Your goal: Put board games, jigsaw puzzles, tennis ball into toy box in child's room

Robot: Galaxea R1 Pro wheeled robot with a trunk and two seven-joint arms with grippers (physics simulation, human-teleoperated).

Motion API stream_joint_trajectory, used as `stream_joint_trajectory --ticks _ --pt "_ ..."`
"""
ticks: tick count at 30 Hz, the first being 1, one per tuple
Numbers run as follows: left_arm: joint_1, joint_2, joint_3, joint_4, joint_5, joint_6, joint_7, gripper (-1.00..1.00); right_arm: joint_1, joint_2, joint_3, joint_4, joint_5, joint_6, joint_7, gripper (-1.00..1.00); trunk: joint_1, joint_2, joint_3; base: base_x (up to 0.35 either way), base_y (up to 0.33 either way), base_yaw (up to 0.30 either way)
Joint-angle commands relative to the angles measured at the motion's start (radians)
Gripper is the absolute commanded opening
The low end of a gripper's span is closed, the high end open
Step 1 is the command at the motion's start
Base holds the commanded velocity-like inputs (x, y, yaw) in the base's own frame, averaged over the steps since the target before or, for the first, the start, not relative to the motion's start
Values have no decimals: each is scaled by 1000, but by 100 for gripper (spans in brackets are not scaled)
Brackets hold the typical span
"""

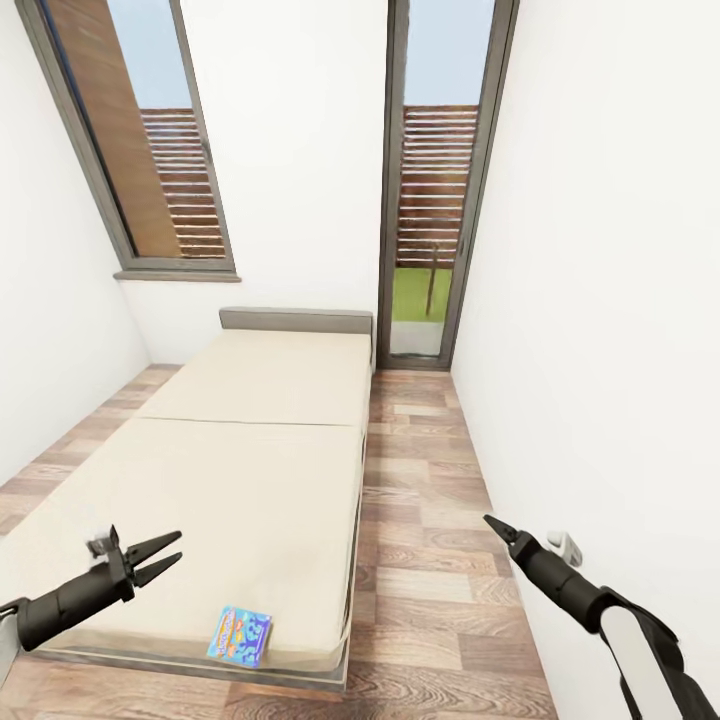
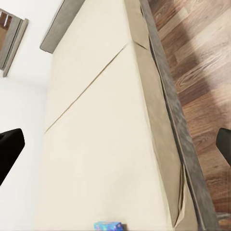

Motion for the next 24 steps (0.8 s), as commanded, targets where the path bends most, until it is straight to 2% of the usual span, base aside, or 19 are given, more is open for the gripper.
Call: stream_joint_trajectory --ticks 1,4,6,7,9,10,12,15,19,24 --pt "-1 1 -1 10 2 0 -2 100 -2 0 5 0 -2 6 -7 100 4 -9 -5 0 0 0" --pt "-1 2 -2 23 -3 -9 -1 100 -3 0 16 0 -3 6 -22 100 16 -30 -14 0 0 0" --pt "-1 2 -3 30 -25 -12 -1 100 -3 0 21 0 -3 6 -28 100 23 -44 -20 0 0 0" --pt "-1 1 -2 38 -52 -14 -2 100 -3 0 22 0 -3 6 -30 100 27 -51 -24 0 0 0" --pt "-1 1 -2 48 -84 -14 -2 100 -3 0 23 0 -4 6 -32 100 35 -65 -30 0 0 0" --pt "-1 0 -1 61 -118 -15 -2 100 -3 0 24 0 -4 6 -32 100 39 -72 -33 0 0 0" --pt "-1 0 1 82 -159 -16 -3 100 -3 0 25 0 -4 6 -33 100 46 -86 -39 0 0 0" --pt "-1 -1 4 110 -189 -21 -2 100 -3 -1 25 0 -4 6 -34 100 58 -107 -49 0 0 0" --pt "-1 -2 5 153 -203 -63 -1 100 -4 -1 25 0 -4 6 -34 100 73 -135 -61 0 0 0" --pt "-1 -1 10 255 -207 -172 -1 100 -5 -1 25 -1 -3 7 -34 100 92 -170 -77 0 0 0"
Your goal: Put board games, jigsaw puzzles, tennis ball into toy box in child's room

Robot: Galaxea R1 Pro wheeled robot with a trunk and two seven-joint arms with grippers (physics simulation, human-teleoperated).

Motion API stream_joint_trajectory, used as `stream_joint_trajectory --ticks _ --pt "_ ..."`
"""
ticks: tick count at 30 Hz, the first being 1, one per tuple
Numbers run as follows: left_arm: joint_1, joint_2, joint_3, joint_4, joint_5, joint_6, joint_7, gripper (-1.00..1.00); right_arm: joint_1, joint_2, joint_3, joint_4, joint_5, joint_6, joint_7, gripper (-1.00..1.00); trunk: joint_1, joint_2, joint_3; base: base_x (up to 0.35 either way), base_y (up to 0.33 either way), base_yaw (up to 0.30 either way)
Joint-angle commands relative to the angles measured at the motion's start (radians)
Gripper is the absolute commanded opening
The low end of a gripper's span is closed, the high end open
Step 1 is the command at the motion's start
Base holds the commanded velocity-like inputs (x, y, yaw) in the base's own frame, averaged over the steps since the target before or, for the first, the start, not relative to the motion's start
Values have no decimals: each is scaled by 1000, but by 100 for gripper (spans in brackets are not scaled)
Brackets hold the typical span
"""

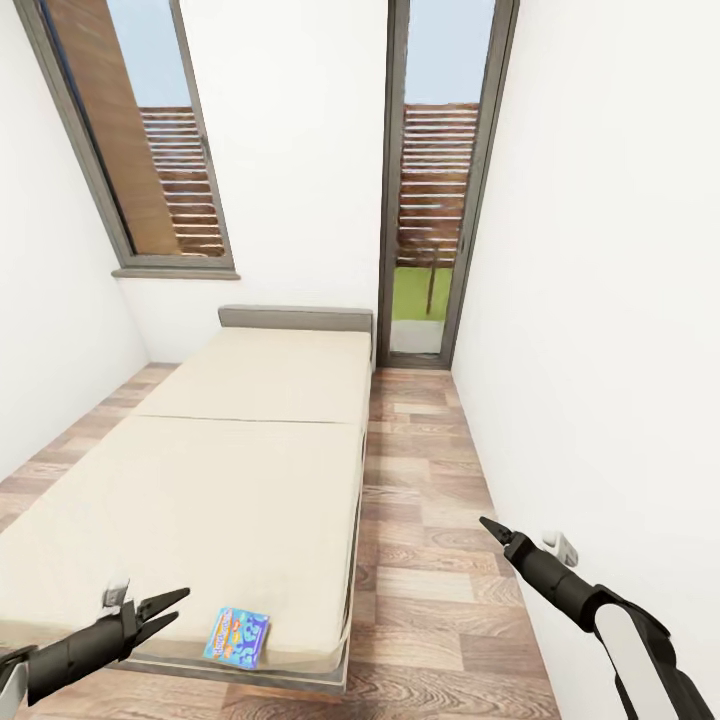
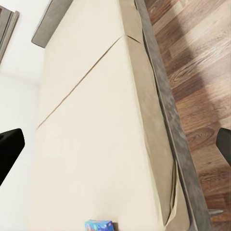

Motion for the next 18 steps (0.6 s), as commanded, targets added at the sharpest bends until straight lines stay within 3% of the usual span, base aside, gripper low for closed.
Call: stream_joint_trajectory --ticks 1,18 --pt "-1 0 1 12 2 0 -2 100 -1 0 -2 0 -1 6 3 100 4 -8 -4 0 0 0" --pt "-1 3 1 109 0 -105 -1 100 -2 0 -2 -2 -1 5 -3 100 69 -127 -58 0 0 0"
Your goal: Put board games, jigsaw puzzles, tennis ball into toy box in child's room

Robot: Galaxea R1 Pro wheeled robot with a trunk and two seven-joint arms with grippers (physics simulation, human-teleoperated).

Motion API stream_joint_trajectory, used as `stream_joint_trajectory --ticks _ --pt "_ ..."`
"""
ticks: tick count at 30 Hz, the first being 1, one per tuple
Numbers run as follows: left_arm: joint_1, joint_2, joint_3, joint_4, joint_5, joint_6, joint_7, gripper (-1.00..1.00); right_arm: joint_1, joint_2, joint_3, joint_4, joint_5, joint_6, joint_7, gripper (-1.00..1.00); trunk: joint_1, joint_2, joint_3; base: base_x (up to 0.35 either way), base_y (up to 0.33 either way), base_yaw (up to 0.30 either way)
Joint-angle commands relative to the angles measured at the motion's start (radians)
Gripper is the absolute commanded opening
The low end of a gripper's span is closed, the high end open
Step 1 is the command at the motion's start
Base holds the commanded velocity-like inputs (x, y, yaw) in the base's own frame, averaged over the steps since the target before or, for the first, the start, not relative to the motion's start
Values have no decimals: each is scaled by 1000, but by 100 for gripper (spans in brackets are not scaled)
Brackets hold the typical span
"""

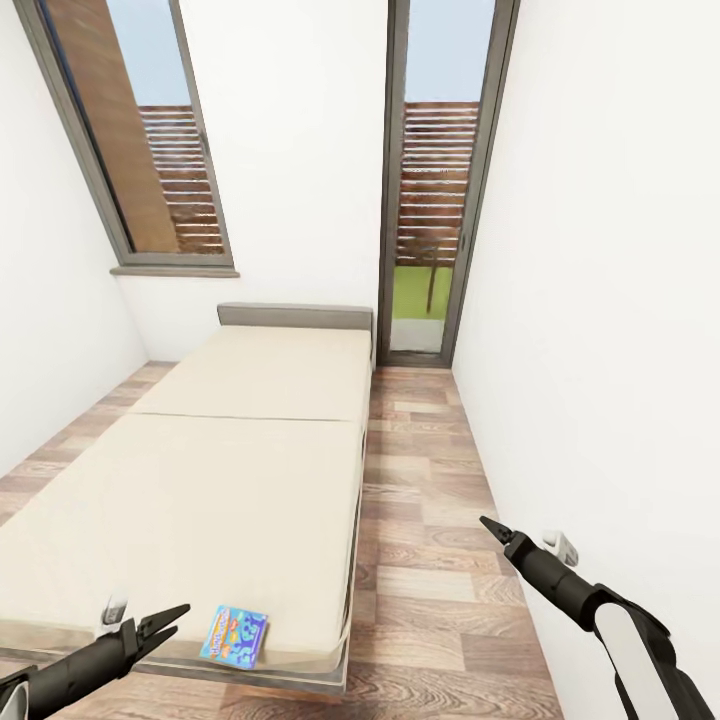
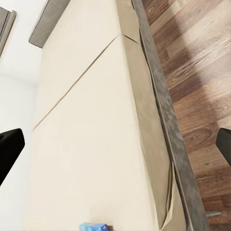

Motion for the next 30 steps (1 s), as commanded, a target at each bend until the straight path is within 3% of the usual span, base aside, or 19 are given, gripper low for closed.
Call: stream_joint_trajectory --ticks 1,11,15,20,24,30 --pt "-1 0 1 3 2 6 -3 100 -1 0 -2 0 -1 6 3 100 4 -8 -4 0 0 0" --pt "-1 2 -1 52 1 -60 -1 100 0 1 4 -13 0 8 -1 100 42 -78 -36 0 0 0" --pt "-1 1 -1 72 1 -97 -1 100 -1 1 53 -58 0 17 -48 100 58 -106 -48 0 0 0" --pt "-1 -1 -4 79 1 -121 -1 100 -1 0 148 -150 -2 24 -251 100 77 -141 -64 0 0 0" --pt "-1 0 -5 80 1 -126 -1 100 -1 4 186 -172 -7 24 -416 100 92 -169 -76 0 0 0" --pt "-1 0 -6 80 1 -127 -1 100 -1 26 195 -177 -2 26 -509 100 115 -211 -95 0 0 0"
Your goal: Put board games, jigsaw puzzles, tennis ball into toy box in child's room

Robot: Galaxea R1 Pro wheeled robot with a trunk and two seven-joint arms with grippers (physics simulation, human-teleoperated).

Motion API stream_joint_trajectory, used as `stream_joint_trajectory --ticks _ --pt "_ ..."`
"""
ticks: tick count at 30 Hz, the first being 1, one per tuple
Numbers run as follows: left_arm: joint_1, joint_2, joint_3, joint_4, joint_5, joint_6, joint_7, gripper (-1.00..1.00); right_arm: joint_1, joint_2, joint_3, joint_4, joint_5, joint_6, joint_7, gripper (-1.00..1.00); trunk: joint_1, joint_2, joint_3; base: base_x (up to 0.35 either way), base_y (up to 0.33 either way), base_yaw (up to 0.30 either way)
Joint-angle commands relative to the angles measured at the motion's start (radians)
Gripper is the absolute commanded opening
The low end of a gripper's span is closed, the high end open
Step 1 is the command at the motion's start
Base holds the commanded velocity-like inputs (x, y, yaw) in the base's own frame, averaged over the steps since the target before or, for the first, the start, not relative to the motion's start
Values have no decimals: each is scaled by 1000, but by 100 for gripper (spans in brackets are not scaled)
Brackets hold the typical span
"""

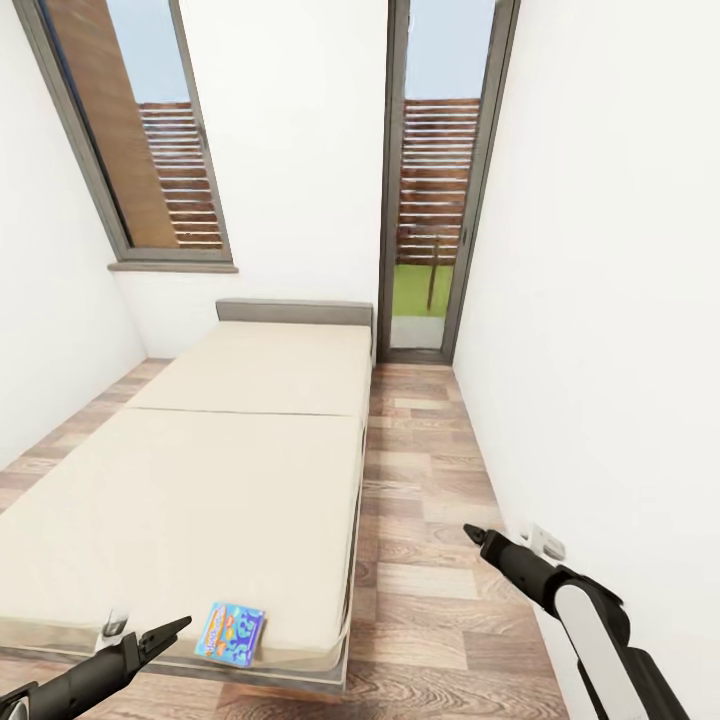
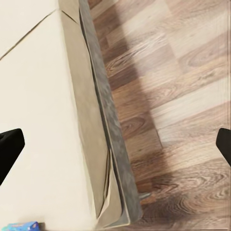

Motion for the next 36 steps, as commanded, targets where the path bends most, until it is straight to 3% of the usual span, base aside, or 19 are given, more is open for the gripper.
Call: stream_joint_trajectory --ticks 1,8,14,22,36 --pt "-1 0 1 0 2 10 -2 100 -1 3 0 -1 -10 3 -21 100 4 -8 -4 0 0 0" --pt "-1 5 5 0 2 10 -4 100 -1 9 1 -1 -8 -1 -47 100 31 -57 -26 0 0 0" --pt "-1 36 8 0 3 9 -7 100 -1 9 1 -1 -8 -5 -50 100 54 -99 -45 0 0 0" --pt "0 58 8 1 4 8 -19 100 -1 9 1 -1 -8 -7 -50 100 84 -155 -70 0 0 0" --pt "1 61 5 2 7 17 -24 100 -1 9 1 1 -8 -7 -50 100 138 -253 -114 0 0 0"
